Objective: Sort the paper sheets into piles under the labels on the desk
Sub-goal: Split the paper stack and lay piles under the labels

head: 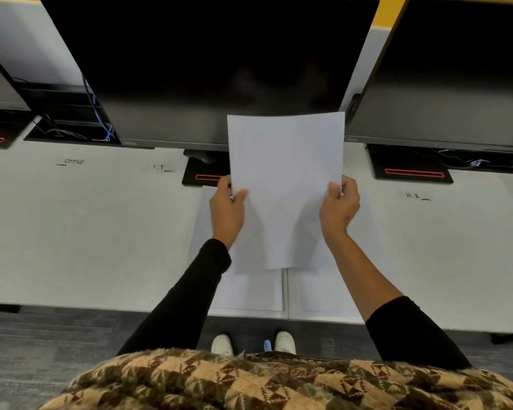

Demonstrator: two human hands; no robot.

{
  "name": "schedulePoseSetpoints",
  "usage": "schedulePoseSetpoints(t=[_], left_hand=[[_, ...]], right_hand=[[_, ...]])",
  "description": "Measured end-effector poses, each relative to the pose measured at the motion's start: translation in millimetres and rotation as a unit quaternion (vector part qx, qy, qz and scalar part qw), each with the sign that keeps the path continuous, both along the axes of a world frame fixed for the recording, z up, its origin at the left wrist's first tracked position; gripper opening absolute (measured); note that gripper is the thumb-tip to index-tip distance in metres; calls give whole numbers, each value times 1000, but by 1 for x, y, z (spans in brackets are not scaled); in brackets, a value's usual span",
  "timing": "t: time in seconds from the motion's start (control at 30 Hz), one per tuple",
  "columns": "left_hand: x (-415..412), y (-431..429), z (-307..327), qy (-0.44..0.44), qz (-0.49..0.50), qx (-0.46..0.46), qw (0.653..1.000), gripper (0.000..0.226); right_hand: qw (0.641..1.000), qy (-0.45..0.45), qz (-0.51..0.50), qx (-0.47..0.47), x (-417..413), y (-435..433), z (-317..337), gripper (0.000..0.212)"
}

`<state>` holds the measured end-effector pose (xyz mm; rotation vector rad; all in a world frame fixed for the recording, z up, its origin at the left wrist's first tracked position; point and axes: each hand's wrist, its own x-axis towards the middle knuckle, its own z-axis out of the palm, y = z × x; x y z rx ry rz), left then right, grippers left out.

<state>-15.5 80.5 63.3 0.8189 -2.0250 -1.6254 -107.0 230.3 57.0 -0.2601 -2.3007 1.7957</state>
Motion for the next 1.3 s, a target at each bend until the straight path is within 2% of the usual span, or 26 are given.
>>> schedulePoseSetpoints(t=[0.1,0.17,0.43,0.63,0.73,0.8,0.9,0.97,1.03,1.17,1.3], left_hand=[[1,40,-21,-55,-83,16,995,65],[5,62,-37,-102,-130,12,986,71],[-16,94,-71,-193,-151,0,970,36],[-30,111,-76,-191,-121,13,974,29],[-33,118,-79,-215,-109,7,971,27],[-33,121,-82,-264,-134,-17,955,33],[-32,126,-85,-375,-183,-96,904,49],[-33,130,-82,-408,-193,-141,881,56],[-36,133,-78,-419,-208,-162,869,62],[-43,132,-78,-388,-224,-97,889,77],[-47,131,-79,-375,-242,-99,889,73]], right_hand=[[994,-82,-42,60,-11,30,-14,21],[986,-126,-58,91,-14,47,-24,25],[960,-221,-64,161,-31,101,-44,35],[948,-246,-50,196,-45,124,-57,36],[940,-255,-11,225,-50,134,-64,37],[926,-273,34,260,-49,137,-71,37],[886,-313,75,333,-46,139,-76,41],[875,-321,87,352,-46,138,-77,47],[868,-330,94,360,-47,137,-77,54],[856,-358,106,359,-50,134,-76,61],[846,-367,110,371,-50,134,-76,61]])
